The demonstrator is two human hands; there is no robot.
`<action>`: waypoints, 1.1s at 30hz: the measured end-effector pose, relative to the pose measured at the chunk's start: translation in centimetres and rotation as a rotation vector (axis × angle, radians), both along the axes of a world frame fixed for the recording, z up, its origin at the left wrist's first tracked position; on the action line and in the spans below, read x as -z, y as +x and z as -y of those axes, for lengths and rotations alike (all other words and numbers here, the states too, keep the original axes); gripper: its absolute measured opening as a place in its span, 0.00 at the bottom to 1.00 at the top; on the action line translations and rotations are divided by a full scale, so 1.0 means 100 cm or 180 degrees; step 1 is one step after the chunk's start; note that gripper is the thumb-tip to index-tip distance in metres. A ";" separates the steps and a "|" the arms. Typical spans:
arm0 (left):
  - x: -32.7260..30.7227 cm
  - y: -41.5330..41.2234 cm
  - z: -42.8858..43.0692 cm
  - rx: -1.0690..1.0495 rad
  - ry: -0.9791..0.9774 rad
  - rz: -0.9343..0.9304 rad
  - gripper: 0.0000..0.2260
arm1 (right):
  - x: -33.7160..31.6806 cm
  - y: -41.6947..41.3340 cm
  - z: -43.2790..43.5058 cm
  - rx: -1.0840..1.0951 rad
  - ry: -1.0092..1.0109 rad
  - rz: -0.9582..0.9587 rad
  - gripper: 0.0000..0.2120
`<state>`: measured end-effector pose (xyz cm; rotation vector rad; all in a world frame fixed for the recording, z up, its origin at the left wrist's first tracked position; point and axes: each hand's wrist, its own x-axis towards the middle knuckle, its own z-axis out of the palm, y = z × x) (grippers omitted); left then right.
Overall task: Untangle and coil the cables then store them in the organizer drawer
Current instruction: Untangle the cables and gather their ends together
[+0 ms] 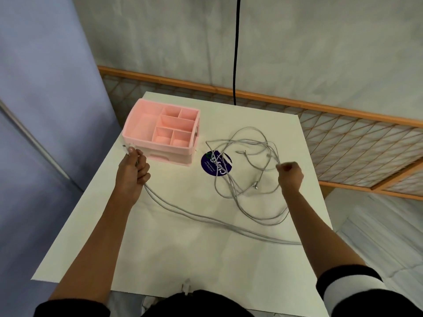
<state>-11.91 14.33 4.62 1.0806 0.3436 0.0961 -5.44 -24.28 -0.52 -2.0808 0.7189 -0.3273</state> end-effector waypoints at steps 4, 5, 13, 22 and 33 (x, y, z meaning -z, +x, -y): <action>-0.003 0.006 0.003 0.0204 -0.0086 0.0065 0.16 | -0.066 0.029 -0.024 -0.0083 0.0397 0.0837 0.09; -0.003 0.007 0.004 0.0249 -0.0156 0.0079 0.17 | -0.079 0.033 -0.031 -0.0201 0.0511 0.0981 0.08; -0.010 0.013 0.018 0.0447 -0.0221 0.0209 0.15 | -0.119 0.018 -0.124 -0.1583 0.1141 0.1016 0.08; -0.022 0.014 0.032 0.0529 -0.0138 0.0443 0.16 | -0.106 -0.025 -0.211 -0.2773 0.1159 0.0683 0.09; -0.025 0.015 0.033 0.0413 -0.0675 0.0592 0.16 | -0.088 -0.041 -0.230 -0.2924 0.1069 0.0266 0.05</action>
